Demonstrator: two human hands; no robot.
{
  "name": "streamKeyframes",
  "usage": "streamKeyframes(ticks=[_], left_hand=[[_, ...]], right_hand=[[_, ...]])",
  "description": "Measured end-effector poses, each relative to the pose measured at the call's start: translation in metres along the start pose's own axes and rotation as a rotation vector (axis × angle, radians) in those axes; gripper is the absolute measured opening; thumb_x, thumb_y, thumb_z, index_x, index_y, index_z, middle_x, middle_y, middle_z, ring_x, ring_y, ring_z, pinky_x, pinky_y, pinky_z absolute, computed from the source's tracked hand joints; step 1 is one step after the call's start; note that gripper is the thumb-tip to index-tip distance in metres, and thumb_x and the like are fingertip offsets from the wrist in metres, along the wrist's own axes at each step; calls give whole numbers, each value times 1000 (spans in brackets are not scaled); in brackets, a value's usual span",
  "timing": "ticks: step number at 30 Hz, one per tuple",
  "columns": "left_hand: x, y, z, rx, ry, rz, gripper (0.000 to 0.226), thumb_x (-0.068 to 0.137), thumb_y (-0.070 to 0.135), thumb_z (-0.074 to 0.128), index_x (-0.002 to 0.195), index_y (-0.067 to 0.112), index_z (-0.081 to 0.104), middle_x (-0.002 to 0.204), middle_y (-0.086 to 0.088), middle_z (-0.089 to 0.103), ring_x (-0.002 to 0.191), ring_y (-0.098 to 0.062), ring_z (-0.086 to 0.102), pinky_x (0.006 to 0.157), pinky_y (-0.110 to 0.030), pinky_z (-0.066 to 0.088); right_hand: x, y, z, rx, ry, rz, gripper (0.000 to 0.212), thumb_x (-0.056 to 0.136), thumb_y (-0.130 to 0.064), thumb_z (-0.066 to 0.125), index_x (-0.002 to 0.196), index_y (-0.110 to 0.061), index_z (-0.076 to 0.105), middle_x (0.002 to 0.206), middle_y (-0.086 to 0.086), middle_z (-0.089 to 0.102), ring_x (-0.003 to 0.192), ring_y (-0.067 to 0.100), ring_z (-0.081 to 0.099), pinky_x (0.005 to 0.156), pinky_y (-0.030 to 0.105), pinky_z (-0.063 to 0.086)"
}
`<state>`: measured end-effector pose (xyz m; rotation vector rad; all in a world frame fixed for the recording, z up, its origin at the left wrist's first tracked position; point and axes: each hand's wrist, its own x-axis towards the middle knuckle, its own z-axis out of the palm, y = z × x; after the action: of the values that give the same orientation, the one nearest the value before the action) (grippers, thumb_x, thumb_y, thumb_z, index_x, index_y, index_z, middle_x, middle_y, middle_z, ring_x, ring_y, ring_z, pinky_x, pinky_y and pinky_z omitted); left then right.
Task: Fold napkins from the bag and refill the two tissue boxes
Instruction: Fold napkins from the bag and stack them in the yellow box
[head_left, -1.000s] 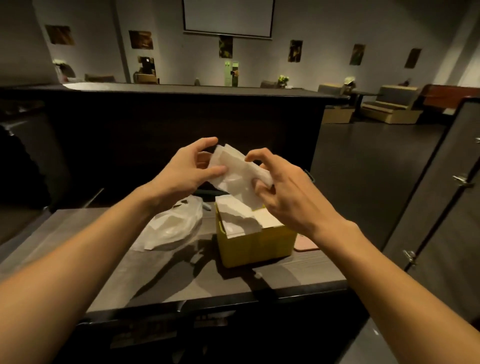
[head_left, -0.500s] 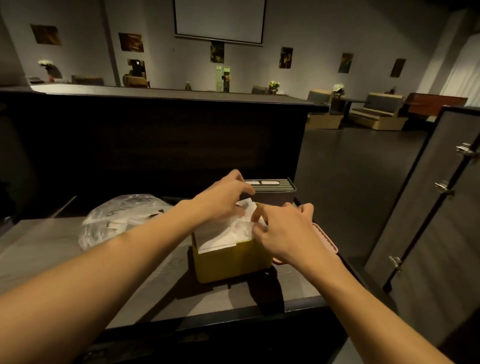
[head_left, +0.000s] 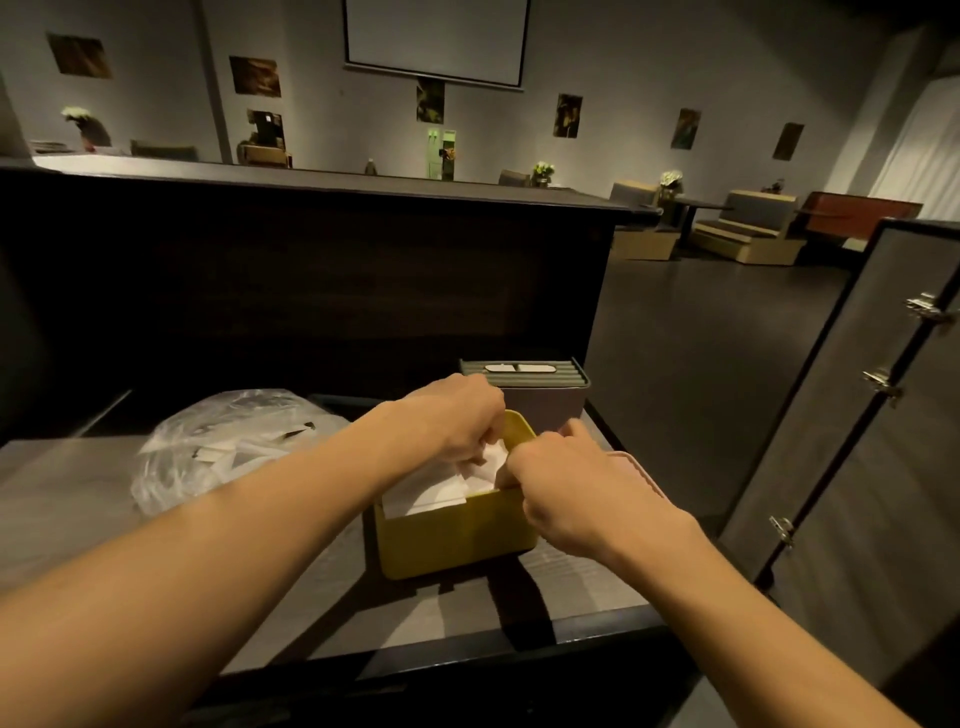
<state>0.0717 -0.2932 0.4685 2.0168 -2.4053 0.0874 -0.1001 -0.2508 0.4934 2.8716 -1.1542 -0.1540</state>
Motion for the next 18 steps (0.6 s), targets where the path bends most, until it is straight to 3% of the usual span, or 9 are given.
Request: streamKeyframes(ticks=[2, 5, 8, 12, 15, 18], left_hand=[[1, 1, 0, -13, -13, -21, 6, 93, 15, 75, 94, 18, 71, 93, -2, 67, 84, -18, 69, 70, -28, 54], [2, 2, 1, -41, -28, -42, 6, 92, 11, 75, 98, 14, 72, 90, -3, 68, 82, -19, 72, 73, -28, 59], [4, 4, 0, -36, -35, -40, 10, 91, 10, 75, 89, 17, 68, 82, 1, 63, 79, -18, 71, 68, -26, 57], [2, 4, -6, -64, -26, -35, 3, 93, 11, 73, 93, 13, 72, 84, 0, 68, 78, -16, 71, 70, -29, 59], [-1, 3, -11, -101, 37, 0, 6, 93, 11, 70, 97, 12, 75, 92, -3, 70, 85, -20, 69, 77, -33, 61], [-7, -2, -20, -163, 82, 10, 8, 94, 10, 69, 91, 14, 75, 88, 0, 68, 81, -18, 67, 75, -32, 58]], right_hand=[[4, -3, 2, -53, -3, 6, 36, 107, -10, 47, 138, -20, 64, 130, 6, 64, 120, 27, 51, 88, 33, 21], [10, -6, 8, -92, -7, -7, 31, 106, -9, 51, 132, -16, 67, 125, 6, 66, 114, 26, 53, 88, 35, 23], [14, -5, 13, -73, -17, -5, 30, 105, -9, 53, 131, -16, 67, 123, 6, 67, 115, 25, 54, 98, 40, 29], [23, 4, 11, 58, -19, 37, 38, 105, -6, 47, 130, -23, 70, 124, 3, 68, 117, 25, 53, 110, 46, 26], [23, 9, 4, 119, 25, 61, 36, 107, -14, 49, 126, -31, 73, 121, -3, 67, 116, 23, 50, 109, 45, 25], [23, 8, -11, 144, 106, 76, 37, 106, -15, 47, 127, -34, 71, 122, -6, 66, 103, 17, 38, 106, 41, 25]])
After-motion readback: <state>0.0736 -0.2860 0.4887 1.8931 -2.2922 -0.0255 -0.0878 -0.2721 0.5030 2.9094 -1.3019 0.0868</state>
